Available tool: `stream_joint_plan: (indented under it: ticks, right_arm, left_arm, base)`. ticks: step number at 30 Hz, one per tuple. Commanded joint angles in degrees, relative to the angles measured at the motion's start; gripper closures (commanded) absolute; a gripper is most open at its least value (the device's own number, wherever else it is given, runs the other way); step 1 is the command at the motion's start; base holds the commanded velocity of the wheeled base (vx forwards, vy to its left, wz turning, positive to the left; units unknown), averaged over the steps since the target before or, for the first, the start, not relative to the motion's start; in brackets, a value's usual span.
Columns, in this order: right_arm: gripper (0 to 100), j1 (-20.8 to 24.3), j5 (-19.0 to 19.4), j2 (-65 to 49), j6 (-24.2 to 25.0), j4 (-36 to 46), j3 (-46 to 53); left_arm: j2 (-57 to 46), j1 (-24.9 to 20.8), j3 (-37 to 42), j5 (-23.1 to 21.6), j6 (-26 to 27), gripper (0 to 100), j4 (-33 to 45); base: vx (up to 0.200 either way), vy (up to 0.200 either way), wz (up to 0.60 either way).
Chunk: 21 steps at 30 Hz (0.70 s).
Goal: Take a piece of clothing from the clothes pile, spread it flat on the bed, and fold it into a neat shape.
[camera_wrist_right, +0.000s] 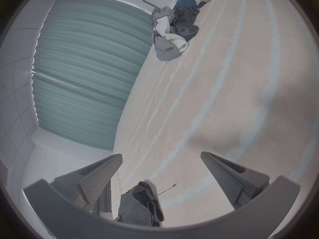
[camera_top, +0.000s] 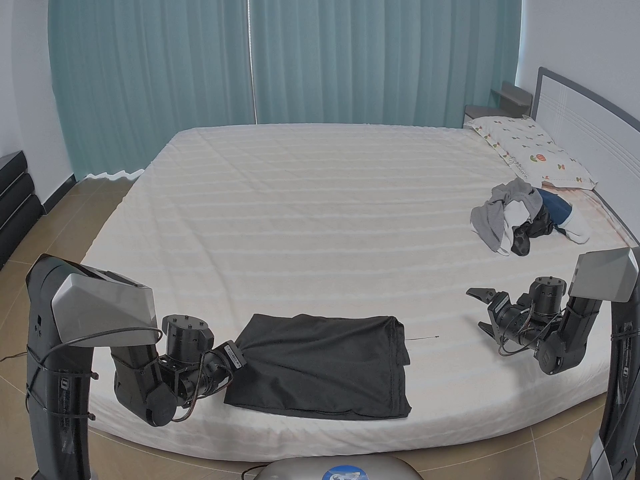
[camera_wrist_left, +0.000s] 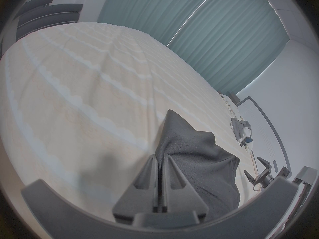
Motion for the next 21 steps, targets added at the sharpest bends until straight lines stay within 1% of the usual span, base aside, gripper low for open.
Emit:
stream_joint_plan:
  ticks: [1,8,16,19,20,21]
  right_arm:
    - [0,0.0,0.0,0.0,0.0,0.0,0.1]
    - [0,0.0,0.0,0.0,0.0,0.0,0.1]
    - [0,0.0,0.0,0.0,0.0,0.0,0.1]
    - [0,0.0,0.0,0.0,-0.1,0.0,0.1]
    - [0,0.0,0.0,0.0,0.0,0.0,0.1]
    - [0,0.0,0.0,0.0,0.0,0.0,0.1]
  left_arm:
    - [-0.1,0.1,0.0,0.0,0.0,100,0.0]
    - [-0.1,-0.1,0.3,0.0,0.0,100,0.0]
    - [-0.2,-0.5,0.8,-0.1,-0.1,100,0.0]
    - [-0.3,-0.6,2.4,-0.4,0.0,100,-0.5]
    - [-0.3,-0.6,3.0,-0.8,-0.1,0,-1.0]
    - [-0.3,-0.6,3.0,-0.8,-0.1,0,-1.1]
  base:
    - [0.0,0.2,0.0]
    - [0.0,0.2,0.0]
    - [0.0,0.0,0.0]
    - [0.0,0.0,0.0]
    - [0.0,0.0,0.0]
    - [0.0,0.0,0.0]
